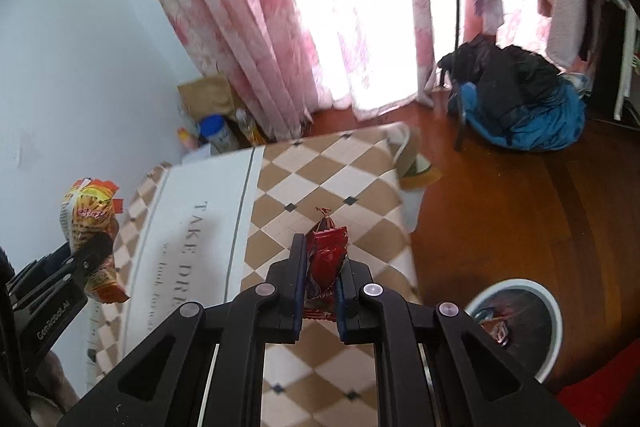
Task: Collect trash
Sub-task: 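Carry the yellow bag and red packet over the white bin and open both tools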
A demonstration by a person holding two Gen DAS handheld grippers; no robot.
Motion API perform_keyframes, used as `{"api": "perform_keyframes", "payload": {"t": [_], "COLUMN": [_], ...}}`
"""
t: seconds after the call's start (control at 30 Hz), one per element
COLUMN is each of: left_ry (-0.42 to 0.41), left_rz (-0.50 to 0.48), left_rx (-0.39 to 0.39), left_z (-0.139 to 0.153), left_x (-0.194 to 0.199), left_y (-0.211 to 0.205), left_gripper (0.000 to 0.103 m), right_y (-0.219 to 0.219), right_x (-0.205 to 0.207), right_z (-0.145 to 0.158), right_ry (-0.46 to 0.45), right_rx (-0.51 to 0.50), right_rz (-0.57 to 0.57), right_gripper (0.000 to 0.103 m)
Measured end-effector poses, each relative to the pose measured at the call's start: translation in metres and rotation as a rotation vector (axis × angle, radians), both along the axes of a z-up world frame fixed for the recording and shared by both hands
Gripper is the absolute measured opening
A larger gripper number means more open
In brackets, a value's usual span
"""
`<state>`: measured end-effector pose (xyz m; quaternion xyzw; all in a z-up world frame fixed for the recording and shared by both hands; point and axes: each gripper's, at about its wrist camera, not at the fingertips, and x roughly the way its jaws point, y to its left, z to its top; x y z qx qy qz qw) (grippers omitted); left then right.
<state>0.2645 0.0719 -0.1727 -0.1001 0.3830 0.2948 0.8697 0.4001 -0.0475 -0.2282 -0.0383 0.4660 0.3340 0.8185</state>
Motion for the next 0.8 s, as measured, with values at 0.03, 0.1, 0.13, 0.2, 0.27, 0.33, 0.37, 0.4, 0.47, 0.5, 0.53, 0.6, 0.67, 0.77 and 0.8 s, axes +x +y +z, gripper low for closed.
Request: {"api": "perform_keyframes", "payload": {"t": [0.03,0.1,0.13,0.2,0.27,0.33,0.37,0.4,0.47,0.5,0.53,0.6,0.67,0.77,0.8], "left_ry": [-0.011,-0.027,-0.036,-0.045,-0.047,-0.04,-0.032,-0.021,0.01,0.025,0.056,0.1,0.149,0.231,0.255], "left_rz": [-0.019,-0.053,-0.077,-0.115,-0.157,-0.204,-0.226,-0.257,-0.301,-0.331,-0.356,-0.391,-0.413,-0.437,-0.445], "left_rx": [0.005,0.007,0.001,-0.006,-0.018,-0.046,-0.066,-0.104,-0.182,-0.236,-0.277,-0.335,-0.397,-0.497,-0.524], "left_z": [0.007,0.018,0.023,0.028,0.029,0.025,0.022,0.015,-0.001,-0.013,-0.027,-0.05,-0.075,-0.117,-0.129], "left_x": [0.001,0.006,0.01,0.019,0.031,0.047,0.056,0.066,0.085,0.097,0.109,0.128,0.147,0.177,0.185], "left_y": [-0.01,-0.029,-0.041,-0.06,-0.079,-0.099,-0.108,-0.119,-0.134,-0.142,-0.151,-0.164,-0.175,-0.19,-0.195], "left_gripper": [0.037,0.037,0.037,0.037,0.037,0.037,0.037,0.037,0.037,0.037,0.037,0.037,0.037,0.038,0.038], "right_y": [-0.015,-0.037,-0.05,-0.076,-0.104,-0.128,-0.143,-0.155,-0.183,-0.194,-0.207,-0.232,-0.257,-0.287,-0.293], "right_x": [-0.002,-0.003,-0.003,-0.001,0.003,0.008,0.012,0.016,0.027,0.031,0.037,0.048,0.059,0.075,0.079], "right_z": [0.011,0.025,0.033,0.046,0.057,0.062,0.064,0.063,0.055,0.05,0.042,0.023,-0.002,-0.045,-0.058], "right_ry": [-0.008,-0.017,-0.02,-0.025,-0.035,-0.036,-0.037,-0.036,-0.017,-0.002,0.012,0.045,0.093,0.18,0.207], "right_rx": [0.014,0.03,0.039,0.05,0.055,0.051,0.049,0.038,0.021,0.011,-0.003,-0.027,-0.055,-0.09,-0.1], "right_rz": [-0.011,-0.031,-0.043,-0.071,-0.103,-0.132,-0.151,-0.169,-0.213,-0.229,-0.248,-0.281,-0.315,-0.356,-0.362], "right_gripper": [0.013,0.012,0.012,0.012,0.012,0.012,0.012,0.012,0.012,0.012,0.012,0.012,0.012,0.012,0.012]}}
